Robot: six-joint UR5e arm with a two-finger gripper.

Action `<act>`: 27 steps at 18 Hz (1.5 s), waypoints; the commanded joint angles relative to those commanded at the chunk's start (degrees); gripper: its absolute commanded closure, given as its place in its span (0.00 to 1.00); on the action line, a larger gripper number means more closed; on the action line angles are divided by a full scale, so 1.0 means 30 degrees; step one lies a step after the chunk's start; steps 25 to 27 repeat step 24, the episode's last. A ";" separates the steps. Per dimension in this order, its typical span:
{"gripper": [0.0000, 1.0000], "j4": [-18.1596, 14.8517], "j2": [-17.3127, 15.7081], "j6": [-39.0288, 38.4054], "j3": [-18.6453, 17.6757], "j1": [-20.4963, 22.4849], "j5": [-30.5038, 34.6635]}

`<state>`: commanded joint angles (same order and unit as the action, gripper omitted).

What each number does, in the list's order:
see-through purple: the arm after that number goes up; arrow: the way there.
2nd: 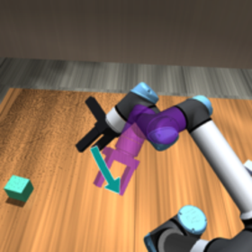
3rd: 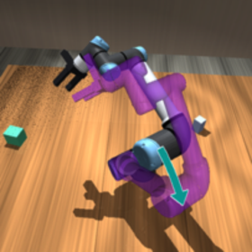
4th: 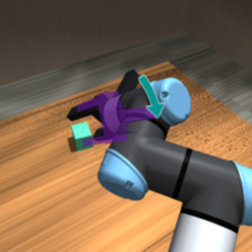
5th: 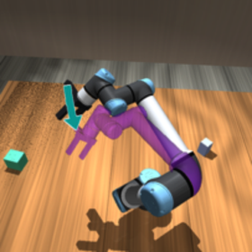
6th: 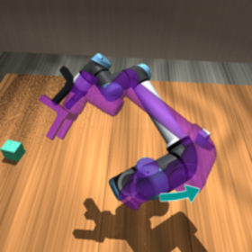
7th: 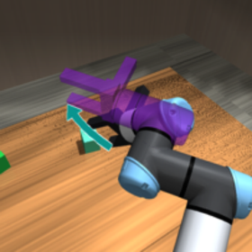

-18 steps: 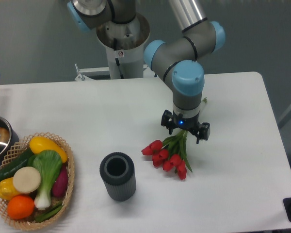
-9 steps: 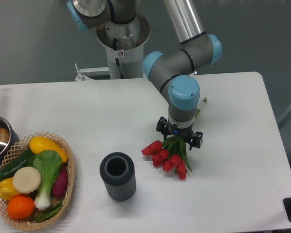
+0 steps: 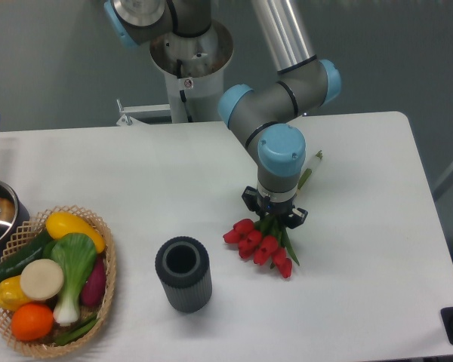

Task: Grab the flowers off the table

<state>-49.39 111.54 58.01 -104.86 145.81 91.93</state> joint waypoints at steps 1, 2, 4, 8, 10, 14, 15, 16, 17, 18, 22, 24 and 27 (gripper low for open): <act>1.00 -0.0029 -0.0352 0.0029 0.0059 0.0029 0.0029; 1.00 0.0000 -0.0674 0.0029 0.0089 0.0058 0.0000; 1.00 -0.0146 -0.1115 0.0029 0.0613 0.0146 0.0058; 1.00 -0.1050 -0.1322 -0.0292 0.2106 0.0556 0.0146; 1.00 -0.2803 -0.1351 -0.0293 0.3393 0.0644 0.0146; 1.00 -0.5854 -0.1497 -0.0264 0.5915 0.0907 0.0001; 1.00 -0.6178 -0.1643 -0.0235 0.6180 0.1111 -0.0029; 1.00 -0.6356 -0.1760 -0.0234 0.6328 0.1171 -0.0058; 1.00 -0.6444 -0.1877 -0.0234 0.6329 0.1201 -0.0059; 1.00 -0.6445 -0.2169 -0.0205 0.6329 0.1259 -0.0059; 1.00 -0.6445 -0.2697 -0.0234 0.6359 0.1435 -0.0175; 1.00 -0.6445 -0.2786 -0.0293 0.6359 0.1319 -0.0468; 1.00 -0.6445 -0.2786 -0.0293 0.6359 0.1319 -0.0468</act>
